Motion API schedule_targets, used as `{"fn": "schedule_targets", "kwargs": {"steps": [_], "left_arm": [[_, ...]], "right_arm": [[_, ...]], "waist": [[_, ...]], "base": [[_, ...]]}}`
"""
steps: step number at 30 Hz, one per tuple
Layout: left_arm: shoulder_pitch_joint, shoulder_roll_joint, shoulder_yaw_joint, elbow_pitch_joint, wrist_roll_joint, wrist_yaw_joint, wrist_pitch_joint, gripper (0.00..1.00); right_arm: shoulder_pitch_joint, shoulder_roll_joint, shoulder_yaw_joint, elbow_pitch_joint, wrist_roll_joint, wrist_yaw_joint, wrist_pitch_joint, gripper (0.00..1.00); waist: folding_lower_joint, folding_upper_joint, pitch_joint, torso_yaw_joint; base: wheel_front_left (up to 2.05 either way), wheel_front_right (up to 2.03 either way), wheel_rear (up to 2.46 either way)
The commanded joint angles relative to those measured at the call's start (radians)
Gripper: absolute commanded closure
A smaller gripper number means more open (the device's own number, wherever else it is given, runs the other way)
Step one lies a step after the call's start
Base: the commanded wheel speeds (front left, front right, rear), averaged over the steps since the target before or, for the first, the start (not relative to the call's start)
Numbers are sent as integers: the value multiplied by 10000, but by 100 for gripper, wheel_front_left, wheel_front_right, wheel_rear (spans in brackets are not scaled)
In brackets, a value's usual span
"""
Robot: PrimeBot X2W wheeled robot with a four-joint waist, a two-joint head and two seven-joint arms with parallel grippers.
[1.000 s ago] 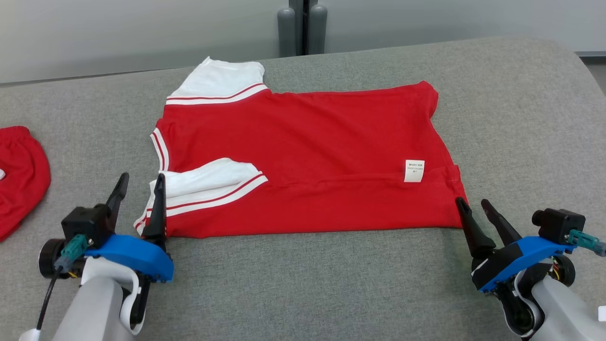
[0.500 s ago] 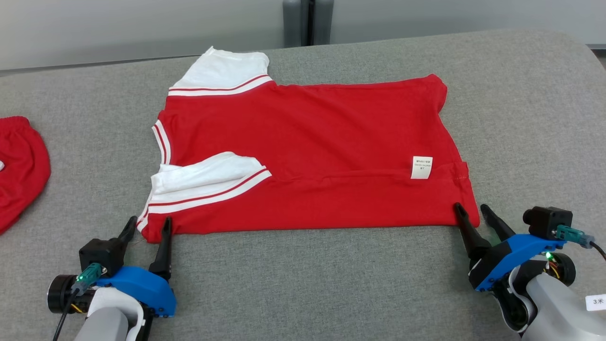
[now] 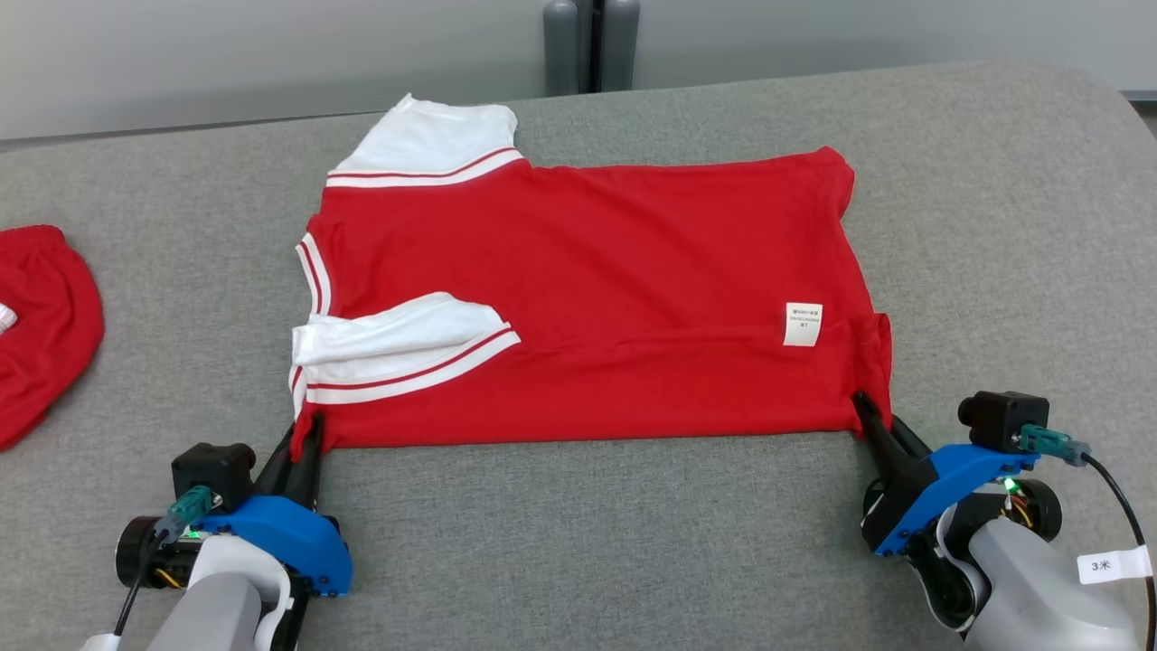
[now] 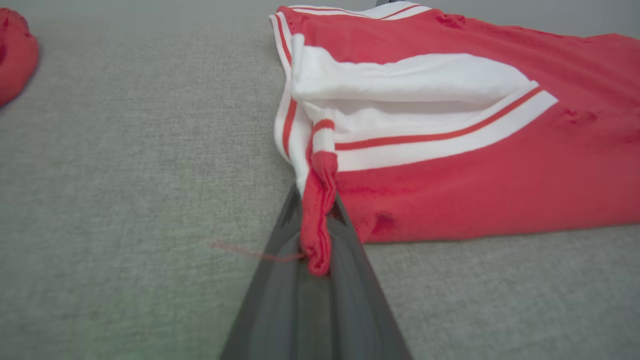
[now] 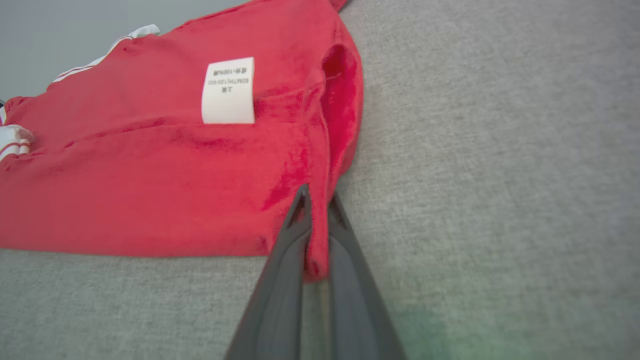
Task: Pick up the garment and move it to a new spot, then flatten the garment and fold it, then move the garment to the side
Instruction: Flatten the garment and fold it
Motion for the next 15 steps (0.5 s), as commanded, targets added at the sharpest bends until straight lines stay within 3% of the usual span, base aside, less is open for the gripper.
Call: {"fn": "schedule_targets", "kwargs": {"steps": [1,8,15], "left_arm": [[-51,133,-8,-5,-117,36,41,100],[534,152,350,-1043,-293,36,24,100],[2249,-91,934,-2552,-169,253,22,100]], "right_arm": [[-60,36,75,-37,76,20,-41,100],[412,-140,110,-570,204,14,-205,100],[1563,-309,-447,-1600,210,14,-213,100]], "waist": [[1,2,-75,6],[1,2,-646,139],[1,2,-1218,258]], "base": [[0,0,0],[0,0,0],[0,0,0]]}}
